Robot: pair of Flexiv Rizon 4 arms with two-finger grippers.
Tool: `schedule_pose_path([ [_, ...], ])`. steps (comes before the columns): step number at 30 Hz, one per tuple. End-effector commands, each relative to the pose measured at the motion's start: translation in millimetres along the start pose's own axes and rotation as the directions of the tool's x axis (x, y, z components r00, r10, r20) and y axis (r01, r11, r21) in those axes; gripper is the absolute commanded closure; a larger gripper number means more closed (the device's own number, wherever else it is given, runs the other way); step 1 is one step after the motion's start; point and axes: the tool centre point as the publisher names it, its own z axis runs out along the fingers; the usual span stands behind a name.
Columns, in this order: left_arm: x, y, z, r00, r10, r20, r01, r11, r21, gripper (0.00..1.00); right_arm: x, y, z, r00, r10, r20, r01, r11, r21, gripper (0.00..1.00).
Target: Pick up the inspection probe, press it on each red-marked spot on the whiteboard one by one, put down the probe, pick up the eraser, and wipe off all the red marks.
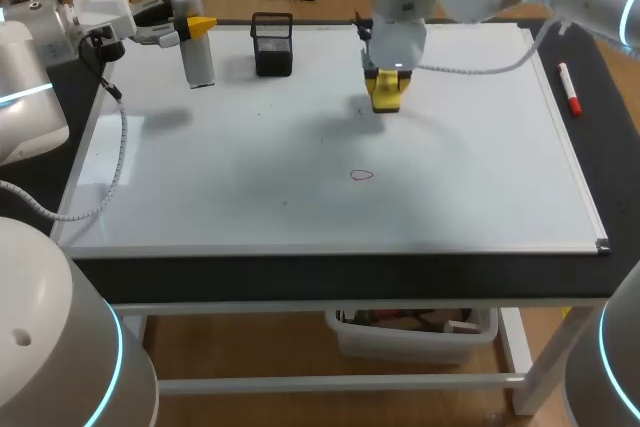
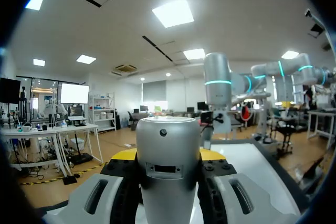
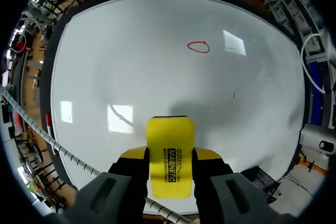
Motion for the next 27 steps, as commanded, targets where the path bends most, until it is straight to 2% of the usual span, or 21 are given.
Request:
schedule_pose_path([
  [1, 0.1, 0.0, 0.2, 1.0, 0.003, 0.001, -0.003, 1.0, 0.003, 1.0, -18.5, -11.7, 5.8, 1.0, -0.003, 0.001, 0.003, 1.0, -0.021, 1.0],
  [7, 0.1, 0.0, 0.2, 1.0, 0.003, 0.001, -0.003, 1.0, 0.003, 1.0, -37.5, -13.6, 18.1, 1.0, -0.01, 0.007, 0.01, 1.0, -0.021, 1.0],
  [13, 0.1, 0.0, 0.2, 1.0, 0.003, 0.001, -0.003, 1.0, 0.003, 1.0, -44.5, -8.2, 30.5, 1.0, -0.021, 0.012, 0.022, 0.999, -0.024, 1.0],
  [27, 0.1, 0.0, 0.2, 1.0, 0.003, 0.001, -0.003, 1.0, 0.003, 1.0, -42.8, 0.4, 39.7, 1.0, -0.026, 0.014, 0.027, 0.999, -0.034, 1.0],
])
